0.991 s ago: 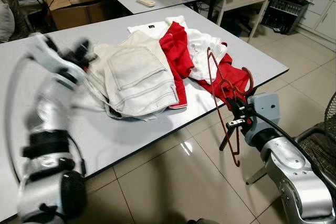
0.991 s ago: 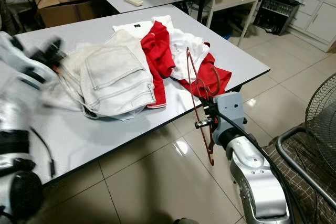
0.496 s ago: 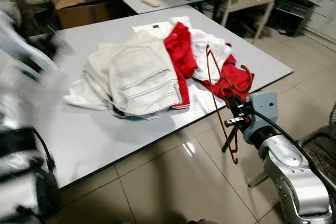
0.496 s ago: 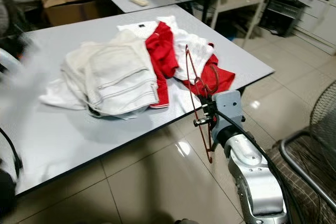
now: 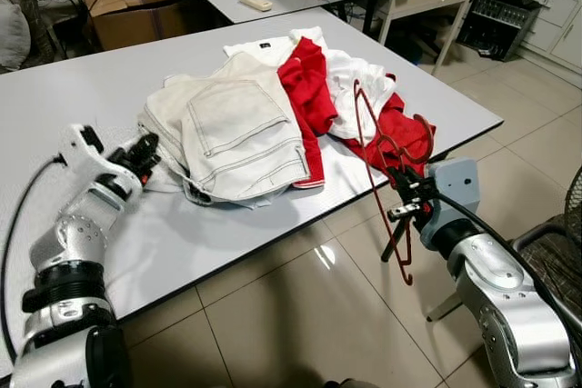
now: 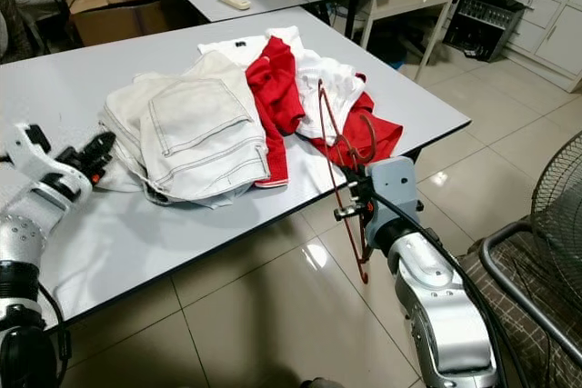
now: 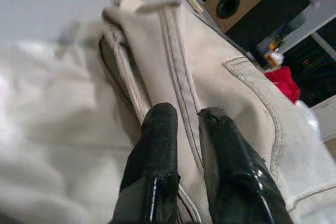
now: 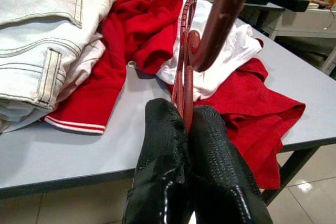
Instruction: Hang hanger
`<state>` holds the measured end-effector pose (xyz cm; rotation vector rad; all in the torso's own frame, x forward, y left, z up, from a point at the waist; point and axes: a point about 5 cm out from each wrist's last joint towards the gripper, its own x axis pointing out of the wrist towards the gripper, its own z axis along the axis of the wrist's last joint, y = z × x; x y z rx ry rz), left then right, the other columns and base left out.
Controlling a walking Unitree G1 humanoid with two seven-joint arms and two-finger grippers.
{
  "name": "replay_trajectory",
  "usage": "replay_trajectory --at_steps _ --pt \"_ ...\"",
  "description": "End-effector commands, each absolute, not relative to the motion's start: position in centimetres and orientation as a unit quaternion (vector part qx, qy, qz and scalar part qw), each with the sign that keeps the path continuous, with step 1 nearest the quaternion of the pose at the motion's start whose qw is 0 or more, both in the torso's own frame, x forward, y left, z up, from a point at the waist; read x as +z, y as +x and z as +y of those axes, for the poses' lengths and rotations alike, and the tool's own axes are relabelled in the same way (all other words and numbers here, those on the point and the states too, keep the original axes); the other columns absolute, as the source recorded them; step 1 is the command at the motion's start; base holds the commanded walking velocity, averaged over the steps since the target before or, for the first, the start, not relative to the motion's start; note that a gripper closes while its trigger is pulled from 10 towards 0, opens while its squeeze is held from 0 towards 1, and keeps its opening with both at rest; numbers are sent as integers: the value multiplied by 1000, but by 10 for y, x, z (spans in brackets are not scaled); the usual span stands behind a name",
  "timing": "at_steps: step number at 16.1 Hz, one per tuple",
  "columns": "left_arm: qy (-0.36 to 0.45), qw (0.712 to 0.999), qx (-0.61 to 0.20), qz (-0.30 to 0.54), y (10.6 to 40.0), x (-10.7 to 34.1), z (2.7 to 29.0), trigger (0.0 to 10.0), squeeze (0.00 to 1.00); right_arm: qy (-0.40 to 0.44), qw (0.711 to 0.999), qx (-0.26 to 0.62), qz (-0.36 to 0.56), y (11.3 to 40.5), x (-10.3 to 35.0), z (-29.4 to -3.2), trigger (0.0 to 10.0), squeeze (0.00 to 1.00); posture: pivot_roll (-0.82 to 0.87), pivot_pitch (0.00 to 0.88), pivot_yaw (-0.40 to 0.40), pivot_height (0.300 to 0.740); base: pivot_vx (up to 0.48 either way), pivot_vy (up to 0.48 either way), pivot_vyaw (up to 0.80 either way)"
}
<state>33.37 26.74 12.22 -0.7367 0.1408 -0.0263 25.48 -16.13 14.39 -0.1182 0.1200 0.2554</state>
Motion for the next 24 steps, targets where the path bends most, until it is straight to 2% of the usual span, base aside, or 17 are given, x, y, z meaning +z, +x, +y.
replay_trajectory --at_steps 1,3,4,5,7,9,10,13,14,15,18,21,24 --pt "-392 917 -18 75 334 115 263 10000 1000 -60 989 127 54 256 146 -163 10000 0 -149 0 -6 740 0 0 0" --pt "-388 914 -28 117 333 97 249 10000 1000 -60 988 132 53 257 146 -162 10000 0 -144 0 -13 740 0 0 0" --pt "-383 914 -30 130 333 91 244 10000 945 -61 987 136 53 258 146 -161 10000 0 -144 0 -14 740 0 0 0" --pt "-395 909 -39 128 334 89 237 10000 0 -60 987 137 52 258 147 -161 10000 0 -147 0 -12 740 0 0 0" --pt "-407 902 -63 133 335 88 226 10000 0 -60 988 136 52 257 147 -161 10000 0 -149 0 -9 740 0 0 0" --pt "-387 908 -69 147 335 84 220 10000 0 -61 988 135 52 257 146 -161 10000 0 -154 0 -5 740 0 0 0" --pt "-367 918 -46 141 336 83 226 10000 0 -61 988 135 51 256 147 -161 10000 0 -156 0 -4 740 0 0 0" --pt "-400 905 -86 120 337 90 220 10000 0 -61 987 138 52 256 146 -160 10000 0 -147 0 -13 740 0 0 0" --pt "-410 900 -97 112 337 92 218 0 0 -61 987 140 52 256 146 -160 10000 0 -147 0 -13 740 0 0 0" --pt "-425 892 -124 95 338 98 213 0 0 -62 986 143 52 257 146 -158 10000 0 -145 0 -17 740 0 0 0" --pt "-444 885 -117 82 340 99 211 0 0 -63 986 144 51 258 146 -158 10000 0 -145 0 -17 740 0 0 0" --pt "-486 864 -123 44 341 110 214 0 0 -65 986 143 51 257 146 -159 10000 0 -150 0 -12 740 0 0 0" --pt "-491 861 -126 37 343 113 213 0 0 -65 986 143 51 257 146 -159 10000 0 -151 0 -11 740 0 0 0"
